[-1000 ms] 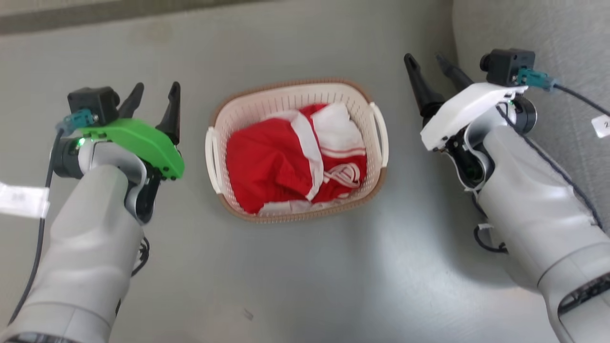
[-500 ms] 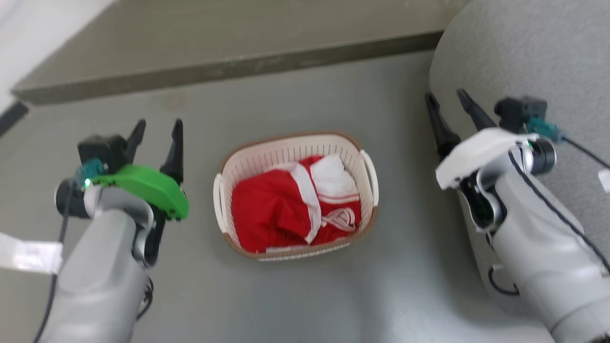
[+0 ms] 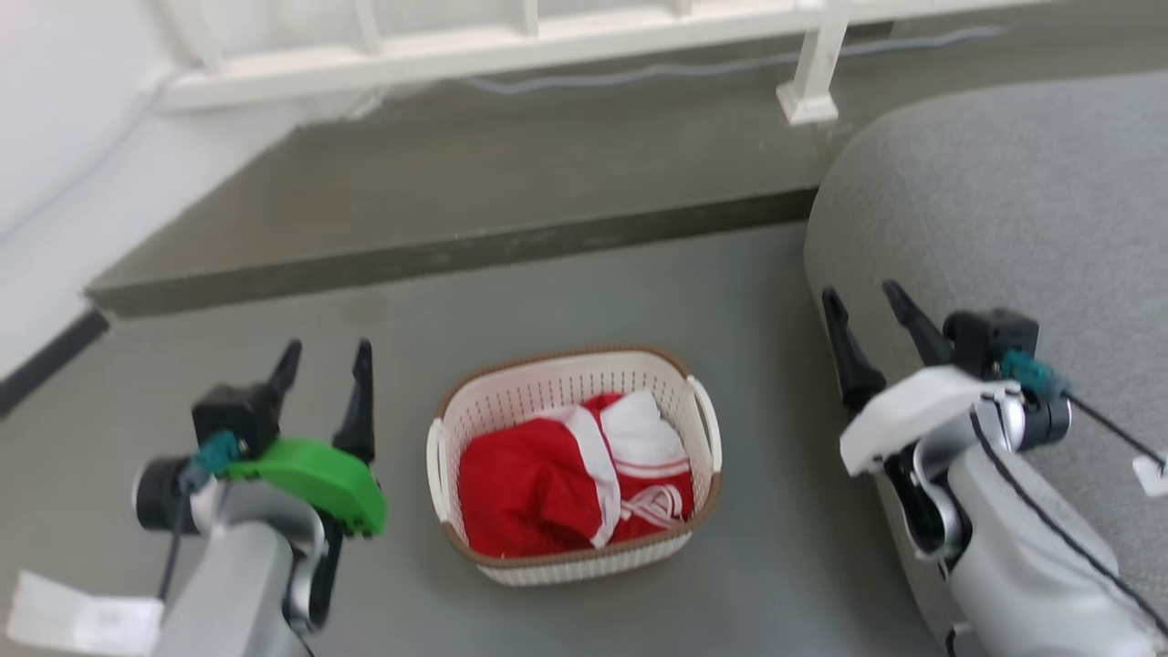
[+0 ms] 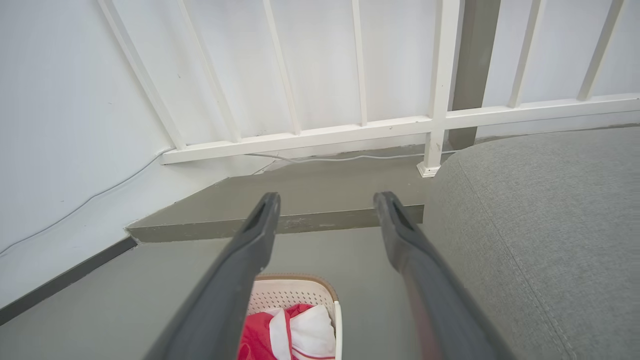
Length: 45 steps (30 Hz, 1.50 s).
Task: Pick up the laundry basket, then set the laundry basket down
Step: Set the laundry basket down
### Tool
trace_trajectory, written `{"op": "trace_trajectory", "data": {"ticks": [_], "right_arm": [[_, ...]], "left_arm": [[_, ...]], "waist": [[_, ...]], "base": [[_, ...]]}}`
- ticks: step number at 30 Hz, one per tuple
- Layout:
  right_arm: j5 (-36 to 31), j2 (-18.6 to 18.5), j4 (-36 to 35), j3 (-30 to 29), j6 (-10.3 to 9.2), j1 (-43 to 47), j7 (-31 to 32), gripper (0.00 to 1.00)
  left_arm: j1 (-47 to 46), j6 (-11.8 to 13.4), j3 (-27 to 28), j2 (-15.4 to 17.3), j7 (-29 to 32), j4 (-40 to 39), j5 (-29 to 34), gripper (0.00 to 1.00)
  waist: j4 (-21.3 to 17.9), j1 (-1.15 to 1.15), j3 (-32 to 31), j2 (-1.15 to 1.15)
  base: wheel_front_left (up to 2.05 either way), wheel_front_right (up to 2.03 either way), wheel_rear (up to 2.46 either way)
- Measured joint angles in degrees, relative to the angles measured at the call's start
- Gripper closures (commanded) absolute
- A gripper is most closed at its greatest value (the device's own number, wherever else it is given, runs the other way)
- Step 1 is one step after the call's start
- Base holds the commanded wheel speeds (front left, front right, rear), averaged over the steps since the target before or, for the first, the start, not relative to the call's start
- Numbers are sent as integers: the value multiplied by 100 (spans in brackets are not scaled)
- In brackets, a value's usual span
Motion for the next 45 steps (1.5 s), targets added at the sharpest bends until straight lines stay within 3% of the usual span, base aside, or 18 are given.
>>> {"op": "trace_trajectory", "data": {"ticks": [18,45], "right_arm": [[-344,-33,-828,-197,-193,1347,1,0],[-825,-171,-1426,-523,-330,2259,1,0]], "left_arm": [[1382,311,99,-51,0,-1148,374,0],[2475,487,321,-131,0,-1801,794,0]], "waist": [[4,0,-549,0],[74,0,-662,0]], "base": [[0,0,0],[0,0,0]]}}
